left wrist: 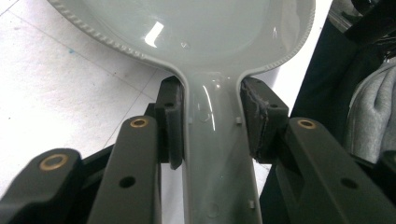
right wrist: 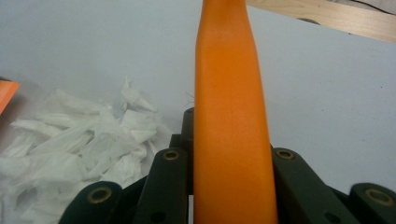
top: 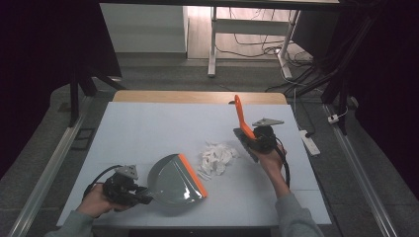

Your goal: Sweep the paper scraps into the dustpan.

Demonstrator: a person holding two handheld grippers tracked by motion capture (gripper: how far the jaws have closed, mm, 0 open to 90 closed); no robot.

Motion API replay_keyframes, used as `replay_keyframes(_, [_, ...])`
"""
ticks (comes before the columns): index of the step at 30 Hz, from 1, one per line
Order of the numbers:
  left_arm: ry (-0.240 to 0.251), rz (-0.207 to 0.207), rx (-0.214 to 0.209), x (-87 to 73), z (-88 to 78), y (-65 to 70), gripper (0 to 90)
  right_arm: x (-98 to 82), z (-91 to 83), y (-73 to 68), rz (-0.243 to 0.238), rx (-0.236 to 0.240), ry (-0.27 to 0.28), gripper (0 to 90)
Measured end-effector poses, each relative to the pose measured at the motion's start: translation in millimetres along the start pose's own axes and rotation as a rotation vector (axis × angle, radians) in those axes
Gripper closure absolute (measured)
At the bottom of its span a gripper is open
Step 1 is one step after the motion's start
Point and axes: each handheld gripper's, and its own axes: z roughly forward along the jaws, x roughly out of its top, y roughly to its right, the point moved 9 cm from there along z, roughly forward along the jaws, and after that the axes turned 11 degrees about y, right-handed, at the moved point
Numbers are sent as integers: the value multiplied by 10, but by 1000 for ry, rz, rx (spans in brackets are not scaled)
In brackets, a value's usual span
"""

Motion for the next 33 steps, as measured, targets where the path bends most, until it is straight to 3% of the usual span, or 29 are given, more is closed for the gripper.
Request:
replay_keyframes(16, [-10, -10, -1, 2, 35, -38, 616, -39, 309, -40, -36, -1, -54, 765])
replay_keyframes(33, [-17, -9, -7, 9, 62, -38, 616, -98, 426, -53, -48, -10, -99, 765])
